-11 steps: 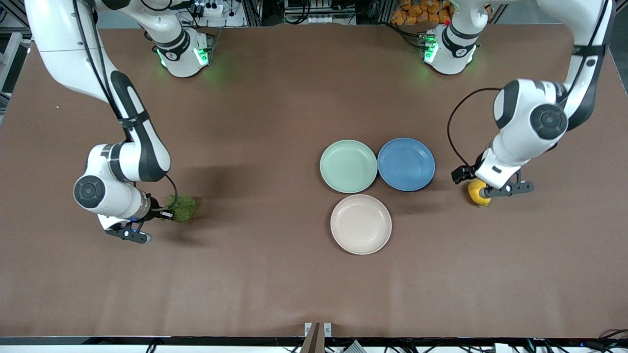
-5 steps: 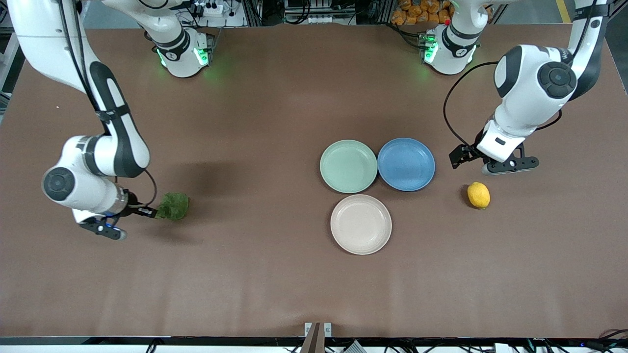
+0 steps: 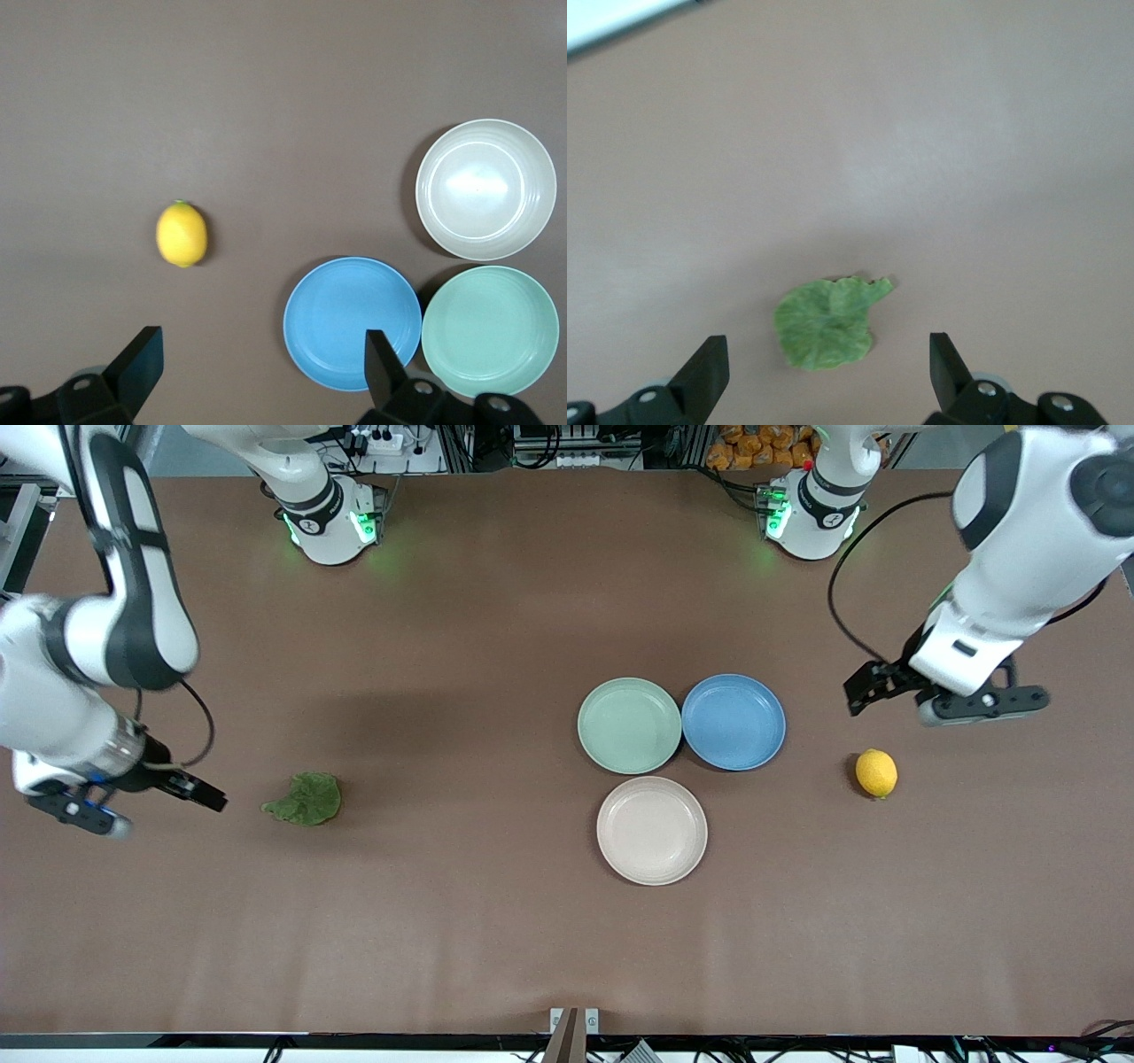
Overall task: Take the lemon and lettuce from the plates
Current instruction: 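Release the lemon and lettuce onto the table and open both grippers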
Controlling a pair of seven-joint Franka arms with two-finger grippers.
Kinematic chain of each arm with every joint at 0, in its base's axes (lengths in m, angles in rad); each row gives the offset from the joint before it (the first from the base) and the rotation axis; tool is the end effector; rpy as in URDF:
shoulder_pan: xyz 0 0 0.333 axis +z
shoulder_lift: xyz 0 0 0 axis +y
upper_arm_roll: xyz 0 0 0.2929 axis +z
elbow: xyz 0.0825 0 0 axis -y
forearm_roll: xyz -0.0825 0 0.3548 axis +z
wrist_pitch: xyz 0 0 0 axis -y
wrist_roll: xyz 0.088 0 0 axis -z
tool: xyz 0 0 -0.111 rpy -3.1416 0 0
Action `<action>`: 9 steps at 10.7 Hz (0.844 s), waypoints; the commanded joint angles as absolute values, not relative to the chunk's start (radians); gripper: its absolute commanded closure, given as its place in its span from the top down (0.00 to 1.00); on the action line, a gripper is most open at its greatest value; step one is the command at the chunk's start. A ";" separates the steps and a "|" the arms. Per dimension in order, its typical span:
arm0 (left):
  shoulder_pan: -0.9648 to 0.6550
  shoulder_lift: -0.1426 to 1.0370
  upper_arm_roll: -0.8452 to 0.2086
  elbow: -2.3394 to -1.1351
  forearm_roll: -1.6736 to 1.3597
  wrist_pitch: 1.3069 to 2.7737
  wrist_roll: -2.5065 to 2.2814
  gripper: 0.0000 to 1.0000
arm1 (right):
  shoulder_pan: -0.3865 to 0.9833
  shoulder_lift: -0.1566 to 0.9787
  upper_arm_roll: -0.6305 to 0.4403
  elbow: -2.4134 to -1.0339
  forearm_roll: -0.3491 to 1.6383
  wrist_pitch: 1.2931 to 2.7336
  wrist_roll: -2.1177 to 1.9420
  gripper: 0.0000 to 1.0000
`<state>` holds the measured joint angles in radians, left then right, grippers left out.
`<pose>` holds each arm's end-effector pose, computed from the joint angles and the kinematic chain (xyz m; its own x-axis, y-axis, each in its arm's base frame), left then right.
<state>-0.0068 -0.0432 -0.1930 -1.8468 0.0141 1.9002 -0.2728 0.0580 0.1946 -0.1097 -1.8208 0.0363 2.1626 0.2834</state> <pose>0.5218 -0.1061 0.5252 0.9928 0.0687 0.0980 0.0686 -0.9976 0.0046 0.5960 -0.0260 0.4301 0.9292 -0.3425 0.1387 -0.3385 -0.9395 -0.0525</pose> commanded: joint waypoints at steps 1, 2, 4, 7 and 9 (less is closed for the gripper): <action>0.003 -0.029 -0.189 -1.699 0.031 1.798 -0.219 1.00 | 0.014 0.071 -0.078 -1.845 0.049 2.094 0.145 1.00; 0.003 -0.020 -0.189 -1.633 0.034 1.745 -0.218 1.00 | 0.006 0.025 -0.078 -1.810 0.045 2.021 0.100 1.00; 0.002 -0.014 -0.189 -1.536 0.040 1.642 -0.201 1.00 | -0.012 0.008 -0.081 -1.662 0.043 1.823 0.028 1.00; -0.002 -0.017 -0.201 -1.505 0.040 1.543 -0.161 1.00 | -0.014 -0.024 -0.078 -1.615 0.043 1.766 0.040 1.00; 0.000 -0.017 -0.201 -1.505 0.035 1.543 -0.160 1.00 | -0.012 -0.041 -0.078 -1.617 0.040 1.761 0.040 1.00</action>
<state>-0.0003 -0.0364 -0.1959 -1.5396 0.0173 1.5694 -0.1798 0.0093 -0.0261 -0.0967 -1.6181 0.0356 1.7759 0.0510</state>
